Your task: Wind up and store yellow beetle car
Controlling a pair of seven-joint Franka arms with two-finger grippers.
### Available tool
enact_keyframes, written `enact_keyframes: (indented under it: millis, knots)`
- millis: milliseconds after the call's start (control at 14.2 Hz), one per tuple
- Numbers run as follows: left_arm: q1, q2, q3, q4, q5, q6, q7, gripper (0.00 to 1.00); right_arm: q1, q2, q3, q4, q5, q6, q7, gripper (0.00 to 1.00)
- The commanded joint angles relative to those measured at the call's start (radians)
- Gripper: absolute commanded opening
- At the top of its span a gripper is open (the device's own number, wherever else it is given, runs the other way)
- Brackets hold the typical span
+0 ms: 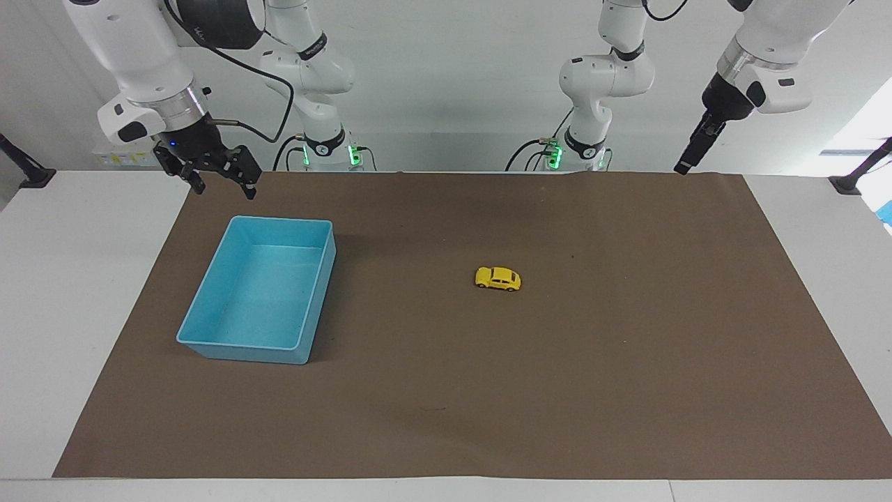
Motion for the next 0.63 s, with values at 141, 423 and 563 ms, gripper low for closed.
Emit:
enact_keyframes:
  millis: [141,423,563]
  knots:
    - [-0.12,0.006,0.011,-0.098,0.003,0.146,-0.252,1.0,-0.007,0.011,0.003,0.02,0.016,-0.011,-0.022,1.0]
    - [-0.205,0.041,0.011,-0.145,0.003,0.287,-0.438,1.0,-0.005,0.011,0.003,0.02,0.016,-0.011,-0.022,1.0]
    - [-0.206,0.055,0.011,-0.156,-0.043,0.328,-0.45,1.0,-0.007,0.011,0.003,0.02,0.016,-0.011,-0.022,1.0]
